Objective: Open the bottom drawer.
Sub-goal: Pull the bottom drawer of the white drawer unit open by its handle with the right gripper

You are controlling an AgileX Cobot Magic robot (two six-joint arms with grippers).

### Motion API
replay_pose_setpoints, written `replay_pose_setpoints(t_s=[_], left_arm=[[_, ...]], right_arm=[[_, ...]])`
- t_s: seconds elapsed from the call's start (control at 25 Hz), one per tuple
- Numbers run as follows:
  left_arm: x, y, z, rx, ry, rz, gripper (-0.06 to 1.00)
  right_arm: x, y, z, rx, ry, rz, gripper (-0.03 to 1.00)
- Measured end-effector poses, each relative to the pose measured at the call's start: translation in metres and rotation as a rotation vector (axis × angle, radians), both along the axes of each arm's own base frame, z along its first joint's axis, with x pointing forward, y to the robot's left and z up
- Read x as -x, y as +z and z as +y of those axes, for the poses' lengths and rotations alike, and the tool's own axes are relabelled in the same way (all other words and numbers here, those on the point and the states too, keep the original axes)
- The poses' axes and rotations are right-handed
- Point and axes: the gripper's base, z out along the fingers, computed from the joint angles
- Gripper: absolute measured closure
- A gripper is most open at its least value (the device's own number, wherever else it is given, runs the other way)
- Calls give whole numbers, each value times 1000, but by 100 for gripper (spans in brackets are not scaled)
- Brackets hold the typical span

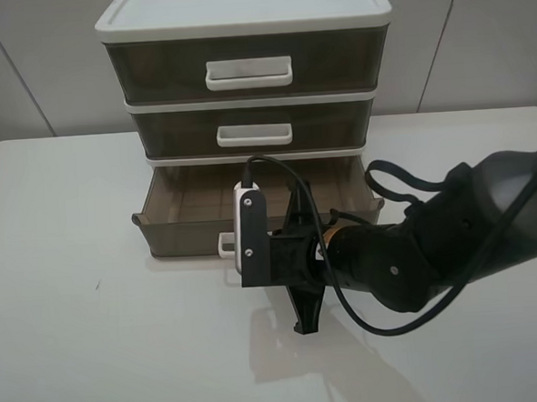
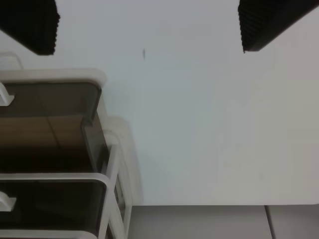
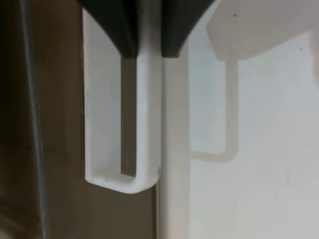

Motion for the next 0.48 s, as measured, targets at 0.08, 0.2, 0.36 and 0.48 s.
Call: replay_pose_setpoints(t_s=[0.08, 0.2, 0.36, 0.48], left_arm=[[0, 0, 0, 0, 0, 0, 20], [0, 0, 0, 0, 0, 0, 20], [0, 0, 0, 0, 0, 0, 20], [0, 0, 0, 0, 0, 0, 20]], right_arm=[[2, 0, 2, -1, 0, 6, 86], [5, 0, 4, -6, -7, 16, 86], [10, 1, 6, -7, -4, 41, 87], [14, 2, 7, -3, 1, 62, 87]])
